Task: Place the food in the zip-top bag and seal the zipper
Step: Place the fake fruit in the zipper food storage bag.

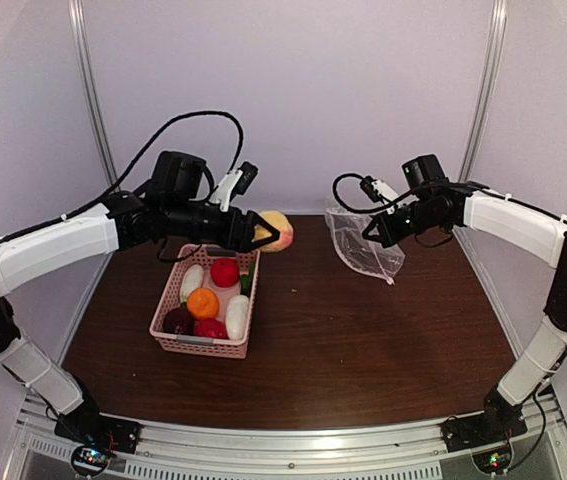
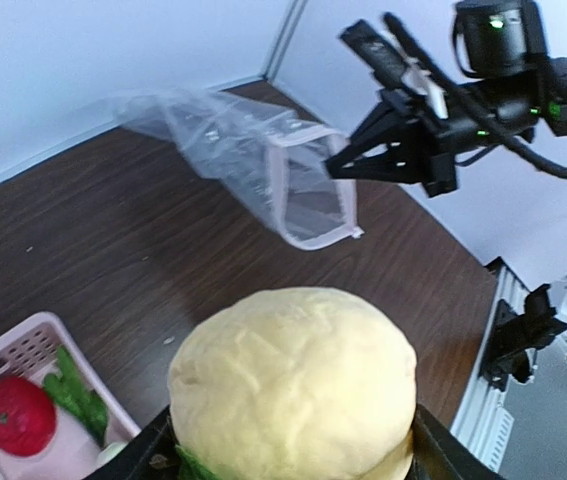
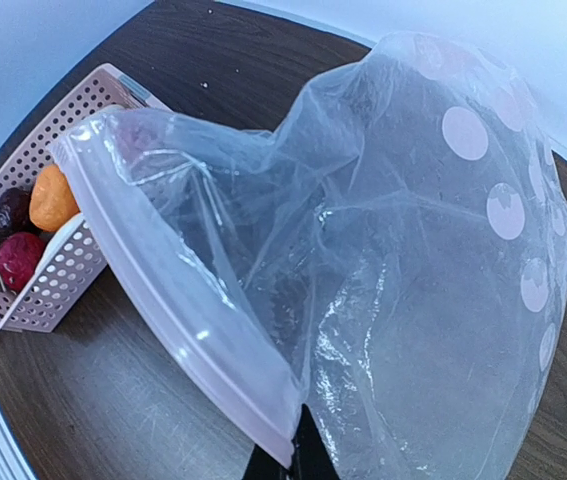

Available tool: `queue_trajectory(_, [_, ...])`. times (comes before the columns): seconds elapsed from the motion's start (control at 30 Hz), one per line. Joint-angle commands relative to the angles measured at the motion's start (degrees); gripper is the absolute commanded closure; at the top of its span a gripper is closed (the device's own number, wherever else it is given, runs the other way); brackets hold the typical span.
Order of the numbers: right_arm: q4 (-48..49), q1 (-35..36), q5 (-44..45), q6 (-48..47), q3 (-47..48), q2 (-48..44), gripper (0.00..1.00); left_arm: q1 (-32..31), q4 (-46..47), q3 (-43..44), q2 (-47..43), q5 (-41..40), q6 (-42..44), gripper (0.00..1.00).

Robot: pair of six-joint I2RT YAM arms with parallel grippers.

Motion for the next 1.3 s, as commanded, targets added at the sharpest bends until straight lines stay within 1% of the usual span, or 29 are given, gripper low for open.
queue_trajectory(0.0, [-4.4, 0.2, -4.9, 4.2, 4.3, 2.3, 1.00, -4.2, 19.9, -1.8, 2.5, 7.4, -5.2, 0.53])
queue_trajectory(0.07, [-4.7, 0.7, -5.6, 4.9, 5.2, 3.0, 1.00, -5.8, 24.4, -1.5, 4.7, 8.2, -6.9, 0.55])
queue_trajectory(0.17, [-5.4, 1.4, -6.5, 5.3, 6.3, 3.2, 1.00, -7.7, 28.6, 0.1, 8.7, 9.4, -10.0, 0.57])
queue_trajectory(0.23, [-7.2, 1.6, -7.7, 5.4, 7.4, 3.3, 1.00, -9.1, 31.0, 1.3, 11.9, 9.7, -10.5, 0.58])
queue_trajectory(0.3, [-7.7, 1.6, -8.8, 5.9, 7.2, 2.7, 1.00, -10.2, 32.1, 3.5, 14.9, 9.0, -10.9, 0.60])
queue_trajectory(0.4, [-7.3, 1.6, -10.5, 6.8, 6.2, 1.5, 1.00, -10.8, 34.0, 6.3, 19.5, 8.0, -13.6, 0.62])
queue_trajectory(0.47, [-7.0, 1.5, -11.4, 6.9, 5.6, 0.6, 1.00, -10.8, 35.1, 7.2, 21.8, 6.4, -15.7, 0.65])
queue_trajectory(0.53, [-6.8, 1.6, -12.1, 6.9, 5.3, -0.1, 1.00, -10.8, 36.0, 7.7, 23.5, 4.0, -17.4, 0.65])
queue_trajectory(0.6, [-6.4, 1.6, -12.3, 8.7, 4.8, -1.0, 1.00, -10.8, 34.8, 8.9, 24.9, 1.0, -18.1, 0.66])
queue_trajectory(0.67, [-6.1, 1.6, -12.4, 9.1, 4.4, -1.5, 1.00, -10.8, 32.9, 10.5, 26.2, -1.7, -17.9, 0.71])
queue_trajectory(0.73, [-6.0, 1.6, -12.8, 9.2, 4.1, -1.9, 1.00, -10.8, 31.6, 11.3, 27.0, -3.6, -17.7, 0.72])
queue_trajectory(0.8, [-6.3, 1.6, -14.2, 9.0, 3.8, -1.9, 1.00, -10.9, 29.2, 12.4, 28.1, -6.4, -17.9, 0.79])
queue_trajectory(0.83, [-6.4, 1.6, -15.3, 9.0, 3.7, -1.9, 1.00, -10.9, 27.5, 13.1, 28.8, -7.4, -18.5, 0.80])
queue_trajectory(0.9, [-6.4, 1.6, -16.9, 8.9, 3.3, -1.7, 1.00, -10.9, 24.1, 14.6, 29.7, -10.1, -19.0, 0.81])
queue_trajectory(1.03, [-6.4, 1.9, -18.5, 8.2, 2.2, -1.9, 1.00, -10.8, 23.2, 14.2, 29.8, -15.9, -21.1, 0.81])
queue_trajectory(1.1, [-6.5, 2.2, -20.3, 7.7, 1.6, -2.2, 1.00, -10.6, 22.7, 14.7, 30.3, -18.5, -21.6, 0.83])
queue_trajectory(1.17, [-5.9, 2.4, -22.6, 8.3, 1.1, -2.7, 1.00, -10.2, 22.8, 15.2, 31.1, -19.0, -22.1, 0.84])
queue_trajectory(1.27, [-5.8, 2.6, -22.7, 8.0, 0.7, -3.4, 1.00, -9.7, 25.3, 15.4, 31.8, -16.4, -22.4, 0.85])
